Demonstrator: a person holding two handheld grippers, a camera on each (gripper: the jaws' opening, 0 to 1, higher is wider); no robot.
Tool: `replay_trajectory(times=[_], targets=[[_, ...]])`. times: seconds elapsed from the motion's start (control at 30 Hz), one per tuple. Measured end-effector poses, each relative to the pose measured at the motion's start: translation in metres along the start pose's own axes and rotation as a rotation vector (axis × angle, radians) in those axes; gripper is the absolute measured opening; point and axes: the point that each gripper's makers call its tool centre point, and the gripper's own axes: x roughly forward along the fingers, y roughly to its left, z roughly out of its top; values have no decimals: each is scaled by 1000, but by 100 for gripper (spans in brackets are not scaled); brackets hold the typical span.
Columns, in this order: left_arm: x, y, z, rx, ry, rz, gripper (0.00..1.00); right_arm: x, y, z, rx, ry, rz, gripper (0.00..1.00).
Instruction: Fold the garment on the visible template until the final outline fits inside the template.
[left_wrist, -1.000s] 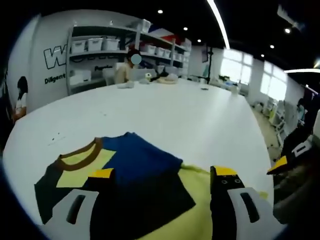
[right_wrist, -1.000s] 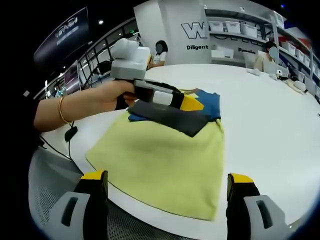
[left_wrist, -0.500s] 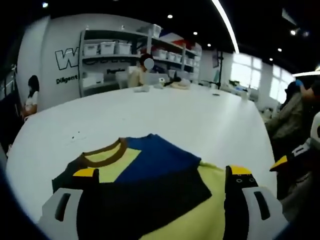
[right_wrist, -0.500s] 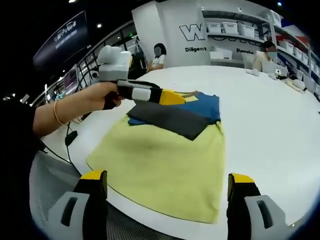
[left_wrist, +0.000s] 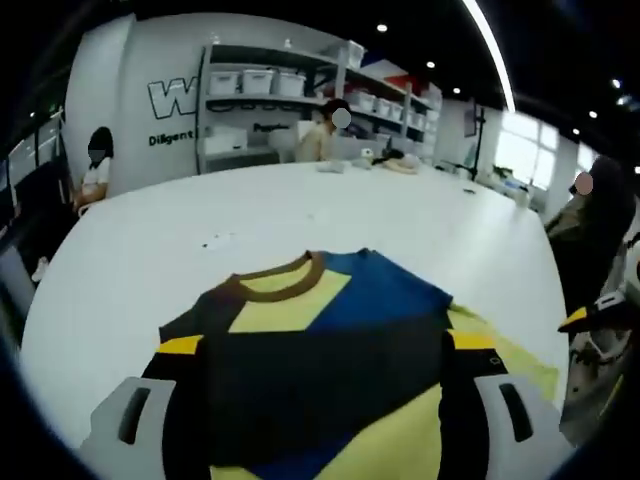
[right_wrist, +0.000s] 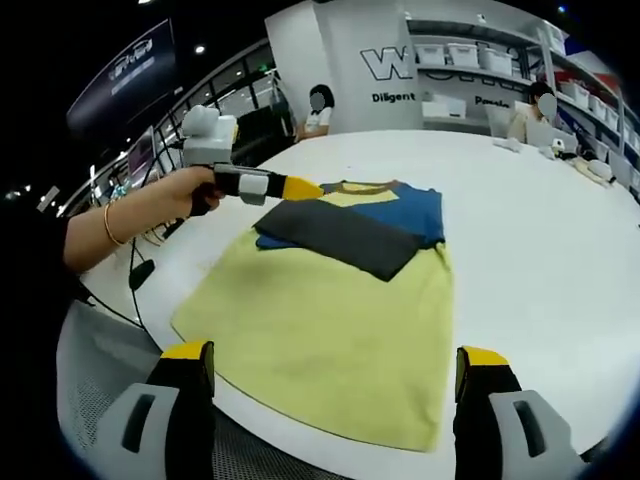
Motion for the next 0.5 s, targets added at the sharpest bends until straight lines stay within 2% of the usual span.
replay_trajectory(times=[0.17,0.3,0.37,0.5], targets=[[-12,29,-19,30,23,67,84,2,0,-2,0,8,3,99],[-18,46,-31,27,39,109,76,4,0,-5,-4,24,7,99],[-20,53,-40,14,61,127,74,6,1,-7,-4,35,10,99],[-25,65,-51,-38,66,155,65,6,-1,-6,-9,33,0,99]])
